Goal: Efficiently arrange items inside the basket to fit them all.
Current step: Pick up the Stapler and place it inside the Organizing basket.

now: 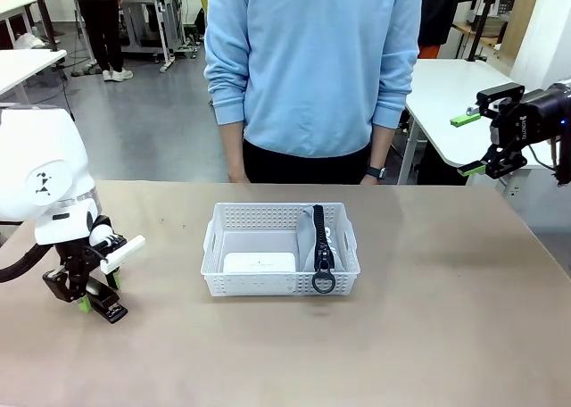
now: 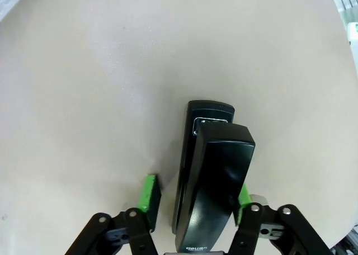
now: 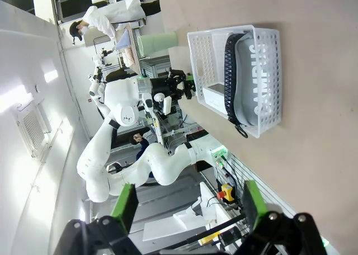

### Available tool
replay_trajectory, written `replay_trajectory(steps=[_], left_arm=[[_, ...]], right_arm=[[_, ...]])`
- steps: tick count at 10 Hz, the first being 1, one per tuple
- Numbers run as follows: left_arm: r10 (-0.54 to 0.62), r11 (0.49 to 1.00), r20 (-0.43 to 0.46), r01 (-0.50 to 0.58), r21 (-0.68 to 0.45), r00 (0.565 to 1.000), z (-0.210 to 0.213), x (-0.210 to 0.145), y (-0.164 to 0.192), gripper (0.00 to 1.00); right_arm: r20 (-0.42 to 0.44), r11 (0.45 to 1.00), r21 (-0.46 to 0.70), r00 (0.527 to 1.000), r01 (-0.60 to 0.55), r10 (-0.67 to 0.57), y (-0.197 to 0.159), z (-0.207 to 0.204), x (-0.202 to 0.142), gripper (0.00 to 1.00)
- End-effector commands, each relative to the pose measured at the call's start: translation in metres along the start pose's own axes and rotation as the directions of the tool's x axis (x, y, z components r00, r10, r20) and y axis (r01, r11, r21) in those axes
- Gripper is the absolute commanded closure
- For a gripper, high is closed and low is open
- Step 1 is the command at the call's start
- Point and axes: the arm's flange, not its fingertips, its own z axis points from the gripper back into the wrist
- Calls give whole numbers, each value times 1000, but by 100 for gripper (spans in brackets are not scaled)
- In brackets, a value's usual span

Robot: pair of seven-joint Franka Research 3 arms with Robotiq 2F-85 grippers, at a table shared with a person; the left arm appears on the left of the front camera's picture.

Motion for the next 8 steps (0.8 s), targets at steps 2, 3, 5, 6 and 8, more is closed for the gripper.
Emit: replay_trajectory(steps=[2, 3, 5, 6, 8], left_arm=[[-23, 1000, -33, 23, 0, 999, -17, 4, -38, 87], [-23, 1000, -36, 23, 0, 999, -17, 4, -38, 96], [-20, 1000, -33, 21, 4, 999, -16, 2, -38, 100], [-18, 1000, -32, 18, 11, 999, -15, 2, -39, 100], [-18, 1000, -24, 18, 17, 1000, -13, 1, -40, 100]], right_arm=[[-7, 1000, -10, 1000, -5, 5, 2, 1, -1, 0], [-7, 1000, -10, 1000, -5, 5, 2, 1, -1, 0], [-7, 1000, -10, 1000, -5, 5, 2, 1, -1, 0], [-7, 1000, -10, 1000, -5, 5, 2, 1, -1, 0], [-7, 1000, -10, 1000, -5, 5, 2, 1, -1, 0]])
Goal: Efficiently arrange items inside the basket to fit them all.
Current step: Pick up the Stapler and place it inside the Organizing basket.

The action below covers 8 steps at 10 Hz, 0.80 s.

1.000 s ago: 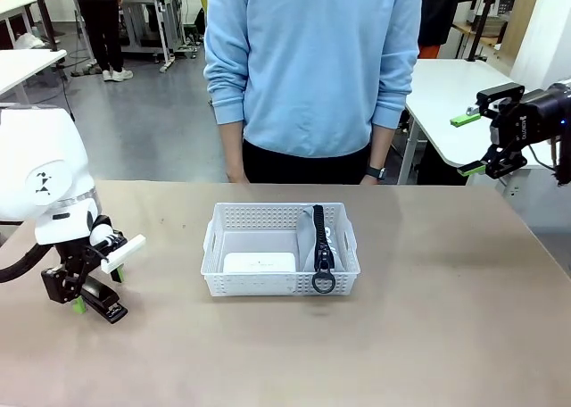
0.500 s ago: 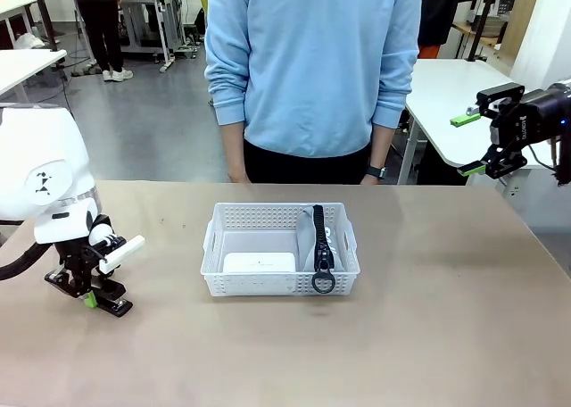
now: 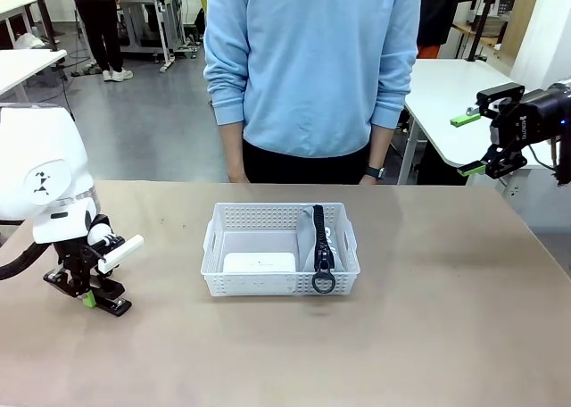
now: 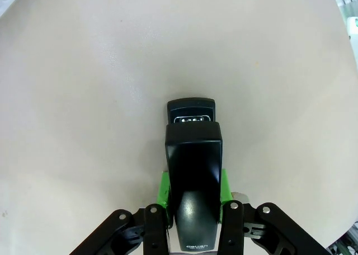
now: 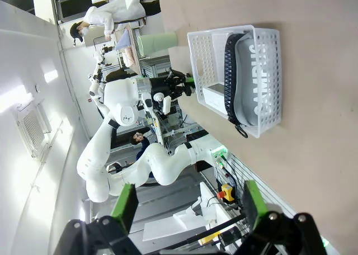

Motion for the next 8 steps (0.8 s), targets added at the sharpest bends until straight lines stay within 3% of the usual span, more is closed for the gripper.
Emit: replay_trajectory(steps=[1, 2, 5, 7, 8], left_arm=[[6, 1000, -12, -6, 14, 1000, -10, 4, -42, 100], [61, 996, -13, -60, 65, 998, 9, 4, -46, 100], [215, 961, 135, -234, 147, 967, 89, 22, -63, 100], [346, 923, 218, -373, 98, 913, 136, 33, -69, 100], [378, 922, 246, -387, -14, 892, 160, 33, -68, 100]], right_arm=[[-7, 1000, -10, 1000, -5, 5, 2, 1, -1, 0], [-7, 1000, -10, 1000, -5, 5, 2, 1, -1, 0], [-7, 1000, -10, 1000, -5, 5, 2, 1, -1, 0], [-7, 1000, -10, 1000, -5, 5, 2, 1, -1, 0], [-7, 1000, -10, 1000, -5, 5, 2, 1, -1, 0]])
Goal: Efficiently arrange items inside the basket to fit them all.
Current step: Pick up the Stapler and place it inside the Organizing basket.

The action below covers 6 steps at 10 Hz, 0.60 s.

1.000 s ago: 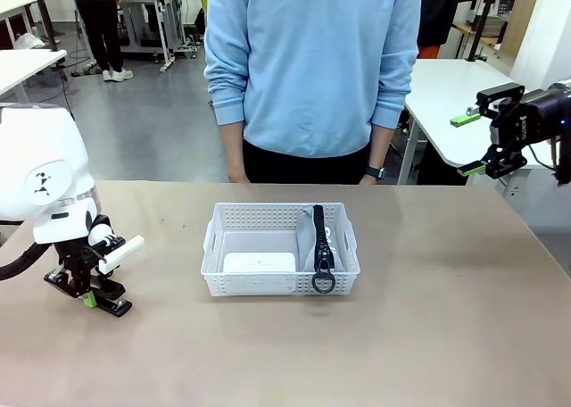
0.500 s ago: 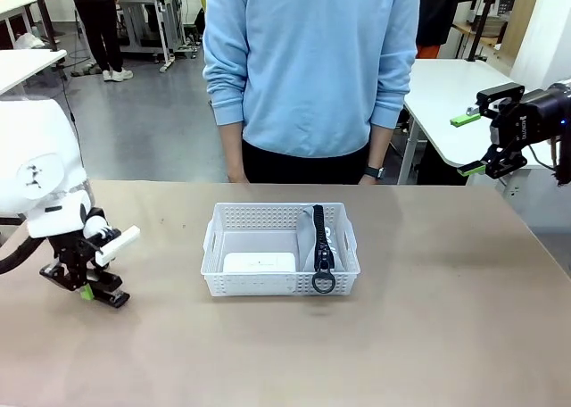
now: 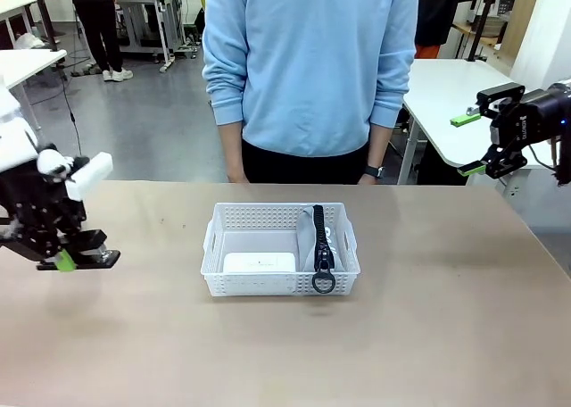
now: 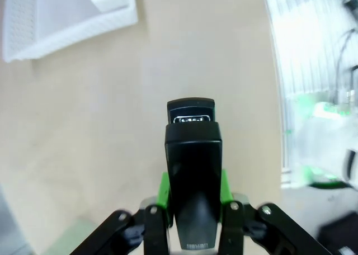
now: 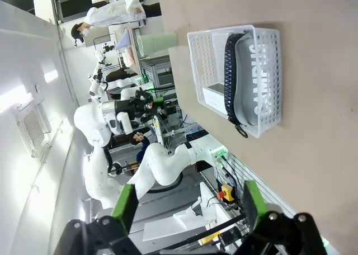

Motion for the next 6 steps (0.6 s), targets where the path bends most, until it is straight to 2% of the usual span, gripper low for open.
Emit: replay_trajectory(steps=[1, 2, 3, 6], left_arm=[[104, 988, 62, -96, -120, 993, 29, 5, 13, 100], [170, 975, 73, -157, -157, 983, 32, -4, 23, 100], [50, 997, 12, -49, -54, 999, 17, 4, -5, 100], [50, 997, 12, -49, -54, 999, 17, 4, -5, 100]], right_arm=[[-7, 1000, -10, 1000, -5, 5, 2, 1, -1, 0], [-7, 1000, -10, 1000, -5, 5, 2, 1, -1, 0], [-7, 1000, -10, 1000, -5, 5, 2, 1, -1, 0], [-7, 1000, -10, 1000, -5, 5, 2, 1, -1, 0]])
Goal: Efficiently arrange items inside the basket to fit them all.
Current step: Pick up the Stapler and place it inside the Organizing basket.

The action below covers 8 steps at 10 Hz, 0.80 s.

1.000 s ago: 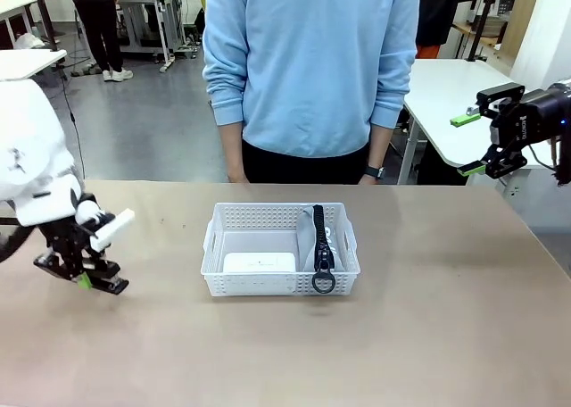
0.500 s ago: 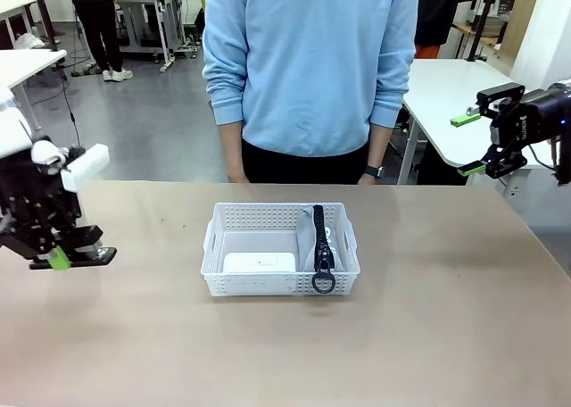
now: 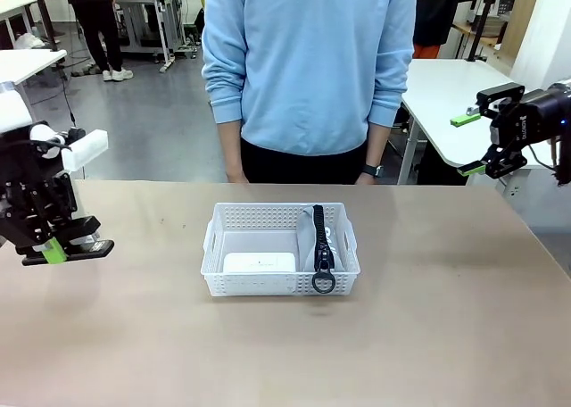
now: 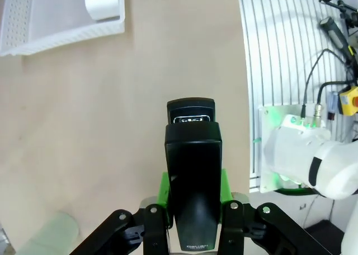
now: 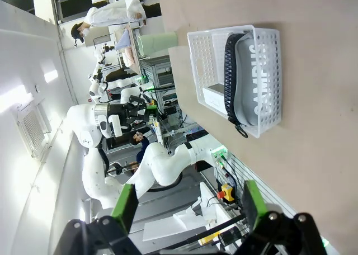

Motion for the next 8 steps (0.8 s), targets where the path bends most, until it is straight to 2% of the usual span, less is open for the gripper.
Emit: replay_trajectory(steps=[1, 2, 3, 4, 6, 7, 8], left_arm=[[9, 1000, 3, -9, -10, 1000, 3, -2, 2, 63], [150, 985, 79, -155, 71, 986, 4, 16, -7, 63], [169, 975, 99, -181, 125, 981, 8, 40, -9, 63], [124, 980, 151, -145, 137, 981, 8, 68, -5, 63], [106, 977, 51, -114, 180, 993, -2, 139, 26, 63], [116, 968, 28, -119, 219, 993, -4, 169, 39, 63], [119, 949, -7, -111, 296, 993, -4, 202, 48, 63]], right_arm=[[-7, 1000, -10, 1000, -5, 5, 2, 1, -1, 0], [-7, 1000, -10, 1000, -5, 5, 2, 1, -1, 0], [-7, 1000, -10, 1000, -5, 5, 2, 1, -1, 0], [-7, 1000, -10, 1000, -5, 5, 2, 1, -1, 0], [-7, 1000, -10, 1000, -5, 5, 2, 1, -1, 0], [-7, 1000, -10, 1000, -5, 5, 2, 1, -1, 0], [-7, 1000, -10, 1000, -5, 5, 2, 1, -1, 0]])
